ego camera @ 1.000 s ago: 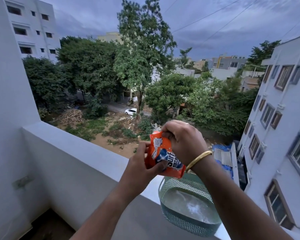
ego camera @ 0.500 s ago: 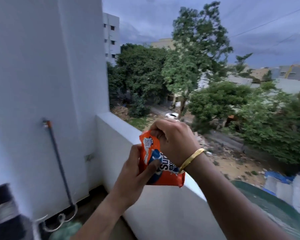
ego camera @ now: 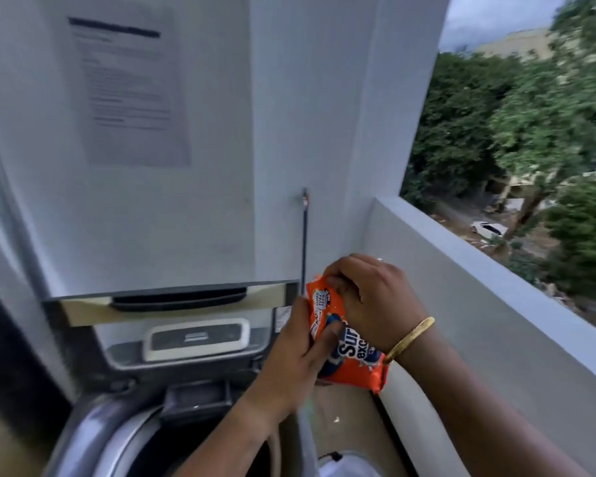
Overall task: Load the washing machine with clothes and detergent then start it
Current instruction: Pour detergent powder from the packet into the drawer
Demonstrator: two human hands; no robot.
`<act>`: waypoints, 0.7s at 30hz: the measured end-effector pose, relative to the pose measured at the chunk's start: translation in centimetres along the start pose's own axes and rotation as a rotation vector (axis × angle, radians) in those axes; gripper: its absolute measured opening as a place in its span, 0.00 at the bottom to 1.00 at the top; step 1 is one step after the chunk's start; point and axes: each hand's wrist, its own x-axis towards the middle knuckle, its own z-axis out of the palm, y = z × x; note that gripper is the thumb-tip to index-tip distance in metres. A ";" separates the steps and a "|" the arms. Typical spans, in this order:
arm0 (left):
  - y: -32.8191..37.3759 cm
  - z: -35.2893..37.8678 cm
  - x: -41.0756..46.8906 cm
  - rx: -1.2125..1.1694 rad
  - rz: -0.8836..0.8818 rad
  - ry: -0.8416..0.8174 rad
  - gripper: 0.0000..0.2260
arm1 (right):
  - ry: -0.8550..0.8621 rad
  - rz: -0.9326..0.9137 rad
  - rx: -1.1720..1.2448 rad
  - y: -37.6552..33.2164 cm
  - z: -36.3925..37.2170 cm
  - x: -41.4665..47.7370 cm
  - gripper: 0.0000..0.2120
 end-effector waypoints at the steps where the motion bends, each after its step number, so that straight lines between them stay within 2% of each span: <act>1: -0.6 -1.7 -0.5 0.016 -0.002 0.016 0.22 | -0.020 -0.001 0.017 -1.1 1.5 0.4 0.08; 5: -3.6 -8.4 -3.3 0.082 -0.037 0.078 0.27 | -0.126 -0.006 0.057 -5.6 8.0 1.9 0.09; 9: -6.2 -12.4 -5.9 0.126 -0.079 0.125 0.25 | -0.255 -0.023 0.069 -8.8 12.5 2.5 0.11; 15: -9.4 -14.0 -7.9 -0.008 -0.159 0.188 0.27 | -0.425 -0.031 0.044 -10.5 16.8 2.5 0.12; 21: -13.6 -14.3 -8.9 -0.104 -0.305 0.242 0.21 | -0.537 -0.043 0.056 -9.9 22.6 2.1 0.10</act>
